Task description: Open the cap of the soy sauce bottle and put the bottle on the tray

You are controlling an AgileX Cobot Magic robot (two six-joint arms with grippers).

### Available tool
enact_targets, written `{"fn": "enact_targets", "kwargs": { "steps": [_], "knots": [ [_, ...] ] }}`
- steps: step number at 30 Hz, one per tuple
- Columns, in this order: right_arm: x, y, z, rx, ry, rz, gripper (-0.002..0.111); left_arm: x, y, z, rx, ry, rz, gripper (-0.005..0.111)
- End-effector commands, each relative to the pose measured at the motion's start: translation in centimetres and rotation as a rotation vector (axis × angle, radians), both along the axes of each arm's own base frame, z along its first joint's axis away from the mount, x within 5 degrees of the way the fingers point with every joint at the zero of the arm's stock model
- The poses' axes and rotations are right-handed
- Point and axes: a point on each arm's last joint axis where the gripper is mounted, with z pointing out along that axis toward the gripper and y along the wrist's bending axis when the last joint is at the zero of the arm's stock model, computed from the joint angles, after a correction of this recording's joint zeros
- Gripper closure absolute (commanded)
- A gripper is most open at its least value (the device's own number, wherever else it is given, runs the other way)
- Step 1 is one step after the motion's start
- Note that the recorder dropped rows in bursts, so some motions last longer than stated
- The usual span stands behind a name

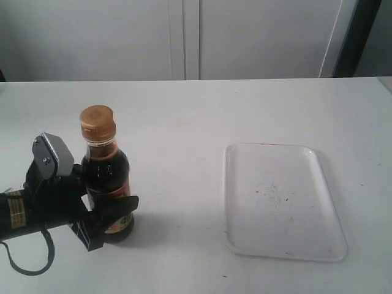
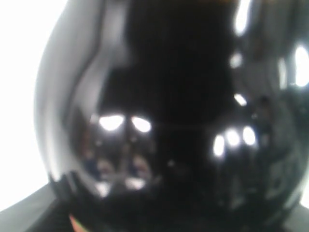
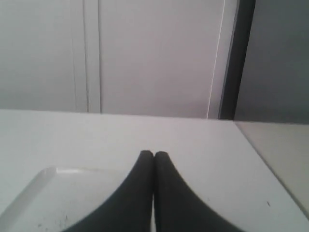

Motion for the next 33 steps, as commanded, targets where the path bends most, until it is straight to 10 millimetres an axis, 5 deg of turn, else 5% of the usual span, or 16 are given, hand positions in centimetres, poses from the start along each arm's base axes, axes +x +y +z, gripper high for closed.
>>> {"fn": "enact_targets", "kwargs": {
  "steps": [1,8,18,28,33],
  "knots": [
    [-0.2,0.1,1.0,0.032,-0.121,0.013,0.108,-0.4,-0.3,-0.2,0.018,-0.008,-0.050,0.107],
    [-0.5,0.1,2.4,0.101,-0.274,0.034,0.108,-0.4,-0.3,-0.2,0.029,-0.027,-0.058,0.107],
    [0.4,0.2,3.7,0.099,-0.260,0.035,0.108,-0.4,-0.3,-0.2,0.029,-0.027,-0.058,0.107],
    [7.4,0.4,11.0,0.022,-0.043,0.029,0.108,-0.4,-0.3,-0.2,0.029,-0.027,-0.058,0.107],
    [10.9,0.8,12.6,0.001,-0.064,0.051,0.108,-0.4,-0.3,-0.2,0.029,-0.027,-0.058,0.107]
  ]
}}
